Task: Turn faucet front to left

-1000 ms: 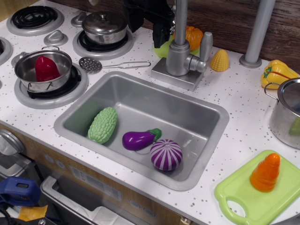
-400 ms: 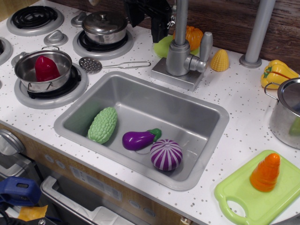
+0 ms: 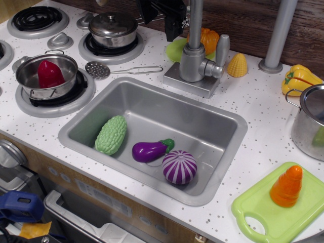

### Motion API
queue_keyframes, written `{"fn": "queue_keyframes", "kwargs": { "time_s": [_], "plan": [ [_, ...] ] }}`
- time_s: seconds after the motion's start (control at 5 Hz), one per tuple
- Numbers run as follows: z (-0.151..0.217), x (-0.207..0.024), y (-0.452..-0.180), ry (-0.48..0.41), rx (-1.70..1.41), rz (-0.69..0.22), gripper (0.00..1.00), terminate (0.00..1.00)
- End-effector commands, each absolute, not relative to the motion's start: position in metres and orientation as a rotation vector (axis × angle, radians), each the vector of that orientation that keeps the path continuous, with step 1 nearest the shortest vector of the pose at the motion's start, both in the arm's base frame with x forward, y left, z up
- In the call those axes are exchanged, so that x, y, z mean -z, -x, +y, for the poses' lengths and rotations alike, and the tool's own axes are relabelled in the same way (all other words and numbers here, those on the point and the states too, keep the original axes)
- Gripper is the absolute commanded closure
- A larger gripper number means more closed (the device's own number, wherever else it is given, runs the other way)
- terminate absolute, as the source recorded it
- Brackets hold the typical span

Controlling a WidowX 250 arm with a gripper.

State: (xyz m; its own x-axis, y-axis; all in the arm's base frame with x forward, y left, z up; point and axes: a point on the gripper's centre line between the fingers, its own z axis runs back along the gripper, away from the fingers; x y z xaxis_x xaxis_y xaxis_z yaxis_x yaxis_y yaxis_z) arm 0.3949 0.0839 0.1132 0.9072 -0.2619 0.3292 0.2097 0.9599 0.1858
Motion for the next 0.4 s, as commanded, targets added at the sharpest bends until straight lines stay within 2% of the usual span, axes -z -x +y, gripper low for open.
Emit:
{"fn": "queue_keyframes", "kwargs": {
  "time_s": [0.0,0.2],
  "plan": [
    [0.081,-0.133,-0.382,-0.180,0.122,-0.270,0.00,0.00],
    [0.066,-0.133,-0.363,-0.196,0.059,-0.218,0.00,1.00]
  ]
}}
